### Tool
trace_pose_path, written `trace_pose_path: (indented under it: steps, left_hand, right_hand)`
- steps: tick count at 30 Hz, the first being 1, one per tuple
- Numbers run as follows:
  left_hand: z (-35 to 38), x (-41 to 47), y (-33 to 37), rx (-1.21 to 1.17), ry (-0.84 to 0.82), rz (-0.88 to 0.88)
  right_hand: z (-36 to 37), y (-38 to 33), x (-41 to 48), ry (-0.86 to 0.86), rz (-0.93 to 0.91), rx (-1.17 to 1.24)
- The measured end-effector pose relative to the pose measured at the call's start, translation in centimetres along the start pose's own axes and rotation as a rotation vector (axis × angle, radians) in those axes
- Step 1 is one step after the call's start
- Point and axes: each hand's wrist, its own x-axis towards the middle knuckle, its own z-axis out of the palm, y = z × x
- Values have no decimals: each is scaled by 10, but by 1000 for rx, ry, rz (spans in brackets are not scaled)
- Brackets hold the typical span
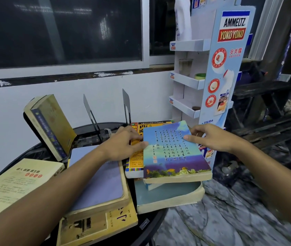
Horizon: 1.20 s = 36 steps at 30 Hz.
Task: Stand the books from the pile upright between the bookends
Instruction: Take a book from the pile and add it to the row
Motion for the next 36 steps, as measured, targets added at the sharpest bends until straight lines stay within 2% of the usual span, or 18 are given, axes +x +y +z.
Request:
trace_pose_path:
  steps: [12, 17, 23, 32, 36]
  left_hand:
    - [-6, -1, 10, -156, 31, 38]
    - [-17, -4, 16, -501, 19, -97]
    - [-39, -11, 27, -656, 193, -107]
    - [-74, -20, 41, -467, 481, 66]
    - [-73, -21, 39, -411, 522, 103]
  right_hand:
    - [-3, -13, -3, 59, -59, 366]
    - [-10, -26, -3, 93, -93, 387]
    - [-21, -41, -1, 214, -127, 396]
    - [-27, -72, -2, 382, -304, 335]
    - [-23, -71, 3, 424, -335, 267]
